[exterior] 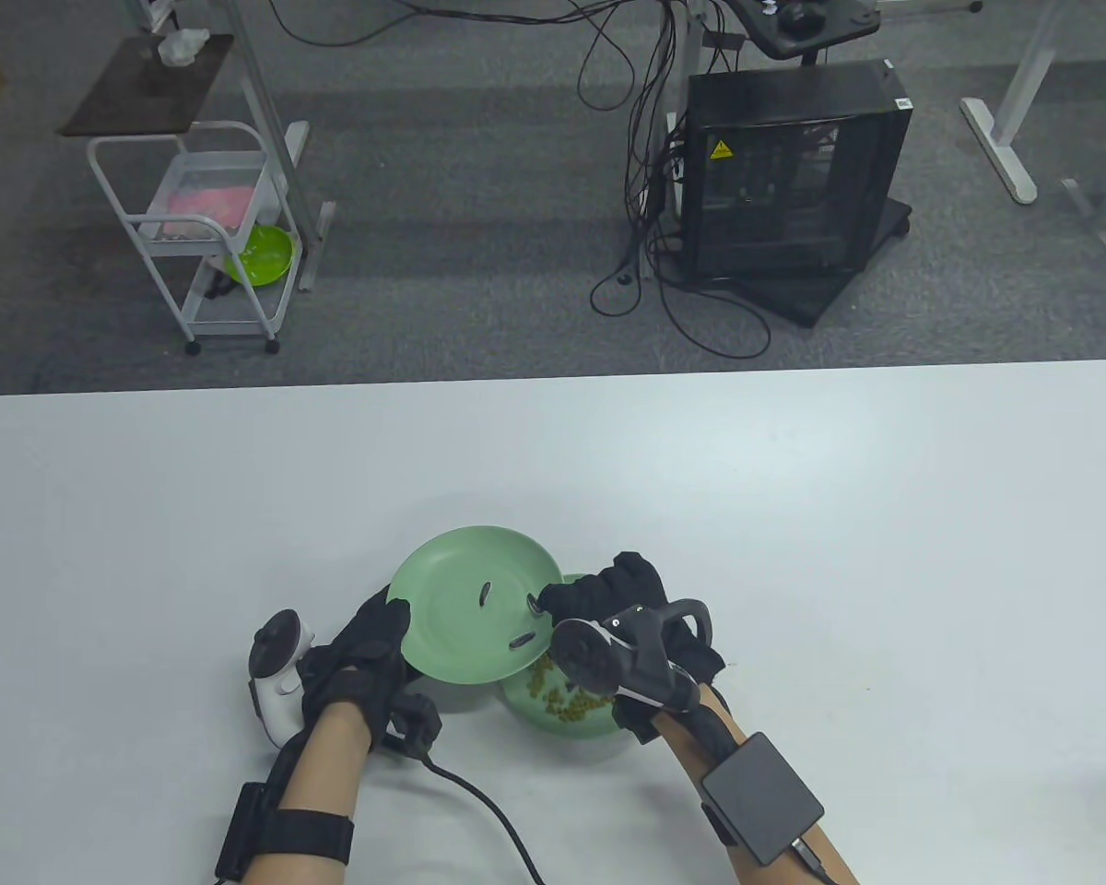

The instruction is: Pick sunflower seeds with hand pinch into plate

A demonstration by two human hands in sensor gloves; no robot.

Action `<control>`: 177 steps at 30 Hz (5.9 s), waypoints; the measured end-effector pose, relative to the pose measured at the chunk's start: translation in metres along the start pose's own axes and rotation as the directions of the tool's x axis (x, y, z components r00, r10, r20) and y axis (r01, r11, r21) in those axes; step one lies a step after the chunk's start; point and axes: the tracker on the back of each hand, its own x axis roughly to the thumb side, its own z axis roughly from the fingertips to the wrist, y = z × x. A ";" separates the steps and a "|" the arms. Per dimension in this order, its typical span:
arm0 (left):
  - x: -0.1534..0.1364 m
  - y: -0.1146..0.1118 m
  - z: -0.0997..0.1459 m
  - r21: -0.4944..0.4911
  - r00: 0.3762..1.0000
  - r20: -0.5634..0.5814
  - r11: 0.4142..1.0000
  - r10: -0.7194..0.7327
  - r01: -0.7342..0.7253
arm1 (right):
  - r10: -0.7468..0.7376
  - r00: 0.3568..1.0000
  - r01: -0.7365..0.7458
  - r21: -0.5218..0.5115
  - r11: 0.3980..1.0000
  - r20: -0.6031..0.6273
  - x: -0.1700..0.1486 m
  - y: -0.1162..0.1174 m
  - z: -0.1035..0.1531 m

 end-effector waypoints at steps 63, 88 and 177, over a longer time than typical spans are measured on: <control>-0.002 -0.012 -0.001 -0.024 1.000 0.002 1.000 -0.013 0.013 | 0.033 0.993 -0.035 0.016 0.999 0.115 0.030 0.000 0.004; 0.000 0.013 0.001 0.054 1.000 0.019 0.998 0.017 -0.018 | 0.030 0.997 -0.023 0.083 0.996 -0.075 -0.027 0.015 -0.002; 0.001 0.015 0.003 0.055 0.998 0.022 0.997 0.050 -0.051 | 0.302 0.953 -0.290 0.368 0.883 0.026 -0.017 0.060 0.001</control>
